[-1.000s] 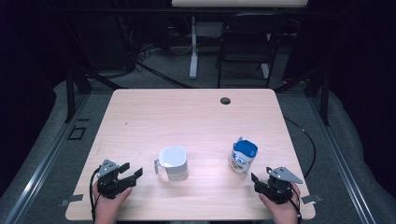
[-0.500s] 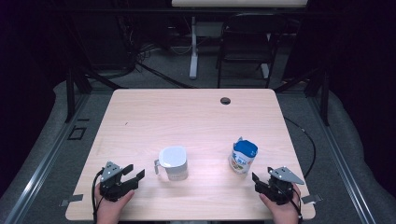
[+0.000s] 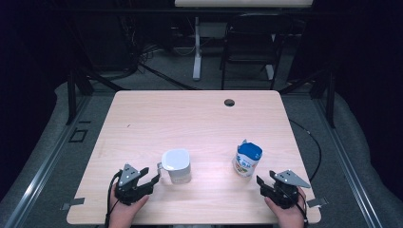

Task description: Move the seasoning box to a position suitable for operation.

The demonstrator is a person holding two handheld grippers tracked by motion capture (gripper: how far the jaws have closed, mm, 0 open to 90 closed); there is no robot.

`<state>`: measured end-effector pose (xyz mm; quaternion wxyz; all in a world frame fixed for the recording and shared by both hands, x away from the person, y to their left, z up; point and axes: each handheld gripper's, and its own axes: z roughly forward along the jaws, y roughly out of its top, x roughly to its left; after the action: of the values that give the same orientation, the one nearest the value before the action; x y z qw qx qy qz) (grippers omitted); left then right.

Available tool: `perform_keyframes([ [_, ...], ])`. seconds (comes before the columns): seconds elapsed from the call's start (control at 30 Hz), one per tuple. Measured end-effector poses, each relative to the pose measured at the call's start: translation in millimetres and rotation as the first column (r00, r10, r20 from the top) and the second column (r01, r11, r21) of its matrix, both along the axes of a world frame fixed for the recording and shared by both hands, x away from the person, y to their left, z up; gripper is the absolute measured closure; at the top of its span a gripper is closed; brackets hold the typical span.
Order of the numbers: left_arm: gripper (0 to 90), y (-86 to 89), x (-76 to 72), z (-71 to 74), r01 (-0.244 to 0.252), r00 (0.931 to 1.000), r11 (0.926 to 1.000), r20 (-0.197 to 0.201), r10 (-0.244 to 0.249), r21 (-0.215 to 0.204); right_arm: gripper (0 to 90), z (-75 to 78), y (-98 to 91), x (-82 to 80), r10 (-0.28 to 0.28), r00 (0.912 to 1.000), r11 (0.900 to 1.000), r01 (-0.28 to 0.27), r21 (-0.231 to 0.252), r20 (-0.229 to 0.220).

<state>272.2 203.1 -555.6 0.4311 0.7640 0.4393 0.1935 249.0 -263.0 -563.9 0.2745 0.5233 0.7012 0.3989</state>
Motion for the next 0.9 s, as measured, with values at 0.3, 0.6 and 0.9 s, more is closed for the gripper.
perform_keyframes([
  [0.3,49.1,-9.4,9.0,-0.1,-0.005,0.9999,0.9999,-0.013,0.006,0.013,41.4,0.4,-6.4,-0.9,-0.017,0.9998,0.9981,0.017,0.059,-0.003],
  [0.6,56.6,-17.0,23.7,-2.5,-0.017,0.9995,0.9998,-0.026,0.018,0.005,41.0,2.5,-4.5,-6.0,-0.004,1.0000,0.9987,0.004,0.052,-0.002],
  [0.9,64.3,-23.4,23.5,0.1,0.008,1.0000,0.9998,-0.002,-0.008,0.017,41.0,3.5,-10.2,-13.4,-0.012,0.9999,0.9984,0.012,0.056,-0.002],
])
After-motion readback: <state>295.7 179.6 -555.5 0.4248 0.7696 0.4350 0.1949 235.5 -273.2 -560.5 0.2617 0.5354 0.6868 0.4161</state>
